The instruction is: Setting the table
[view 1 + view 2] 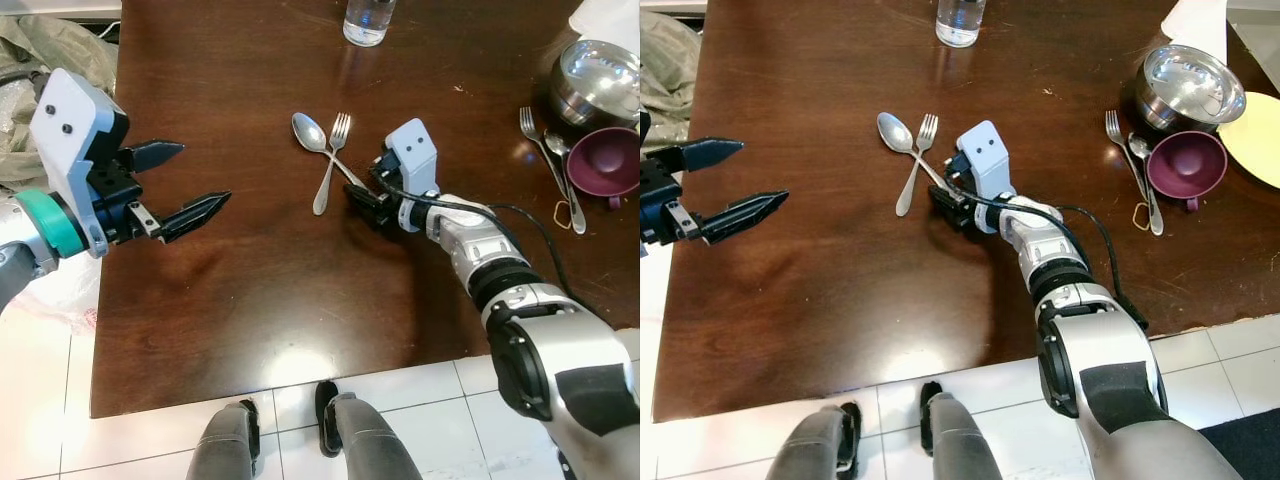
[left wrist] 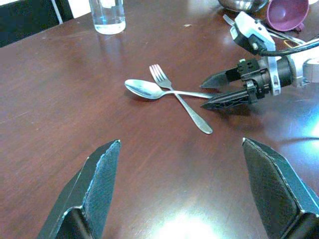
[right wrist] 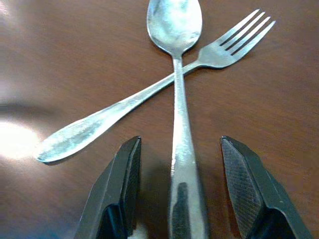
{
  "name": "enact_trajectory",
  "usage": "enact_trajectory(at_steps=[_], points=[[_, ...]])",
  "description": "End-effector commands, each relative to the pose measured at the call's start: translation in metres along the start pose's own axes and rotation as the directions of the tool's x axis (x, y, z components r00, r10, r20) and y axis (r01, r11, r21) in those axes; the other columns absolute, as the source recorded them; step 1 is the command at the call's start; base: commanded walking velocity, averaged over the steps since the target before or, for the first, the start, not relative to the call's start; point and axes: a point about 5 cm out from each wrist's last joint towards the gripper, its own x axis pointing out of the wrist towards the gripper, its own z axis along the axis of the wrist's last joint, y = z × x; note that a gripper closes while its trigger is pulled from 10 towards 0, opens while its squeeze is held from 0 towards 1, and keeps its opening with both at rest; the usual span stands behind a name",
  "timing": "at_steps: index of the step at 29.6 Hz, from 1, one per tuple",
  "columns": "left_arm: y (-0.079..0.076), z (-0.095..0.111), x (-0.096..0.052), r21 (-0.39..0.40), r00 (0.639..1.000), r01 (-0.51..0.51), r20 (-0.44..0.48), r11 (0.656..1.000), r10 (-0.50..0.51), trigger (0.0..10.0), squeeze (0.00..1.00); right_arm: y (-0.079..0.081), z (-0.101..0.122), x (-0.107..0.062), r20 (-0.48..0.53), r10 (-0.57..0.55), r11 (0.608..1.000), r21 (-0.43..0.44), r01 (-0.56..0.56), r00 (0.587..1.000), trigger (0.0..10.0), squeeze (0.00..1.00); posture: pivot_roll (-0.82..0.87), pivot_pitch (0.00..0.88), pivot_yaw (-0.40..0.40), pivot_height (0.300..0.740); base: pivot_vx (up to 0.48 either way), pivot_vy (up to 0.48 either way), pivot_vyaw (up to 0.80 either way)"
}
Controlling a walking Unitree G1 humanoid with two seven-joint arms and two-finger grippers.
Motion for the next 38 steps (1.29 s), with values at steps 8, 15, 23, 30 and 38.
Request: enact_trajectory(at_steps=[8, 15, 23, 30, 38], points=[[-0.003, 0.000, -0.004, -0.004, 1.000, -0.005, 0.002, 1.000, 0.005, 10.0, 0.00, 0.017, -0.035, -0.001, -0.205, 0.121, 0.991, -0.034, -0.131, 0.971, 0.0, 0.00, 0.13, 0.217, -0.023, 0.740, 0.000, 0.000, 0.00], [-0.004, -0.001, -0.002, -0.008, 1.000, -0.010, 0.007, 1.000, 0.010, 10.0, 0.00, 0.015, -0.036, -0.003, -0.171, 0.136, 0.989, 0.076, -0.124, 0.976, 0.0, 0.00, 0.12, 0.214, -0.026, 0.740, 0.000, 0.000, 0.00], [-0.005, -0.003, 0.001, -0.020, 0.999, -0.027, 0.020, 0.999, 0.027, 10.0, 0.00, 0.008, -0.032, -0.005, -0.124, 0.060, 0.995, 0.090, -0.049, 0.990, 0.0, 0.00, 0.10, 0.214, -0.029, 0.740, 0.000, 0.000, 0.00], [-0.006, -0.009, 0.013, -0.064, 0.990, -0.128, 0.056, 0.990, 0.131, 10.0, 0.00, -0.006, 0.033, -0.005, 0.291, -0.067, 0.985, 0.174, 0.016, 0.954, 0.0, 0.00, 0.05, 0.207, -0.018, 0.740, 0.000, 0.000, 0.00], [-0.008, -0.007, 0.037, -0.178, 0.954, -0.244, 0.133, 0.953, 0.269, 10.0, 0.00, 0.025, 0.072, -0.040, 0.538, -0.120, 0.992, 0.106, 0.075, 0.835, 10.0, 0.00, 0.00, 0.191, 0.001, 0.740, 0.000, 0.000, 0.00]])
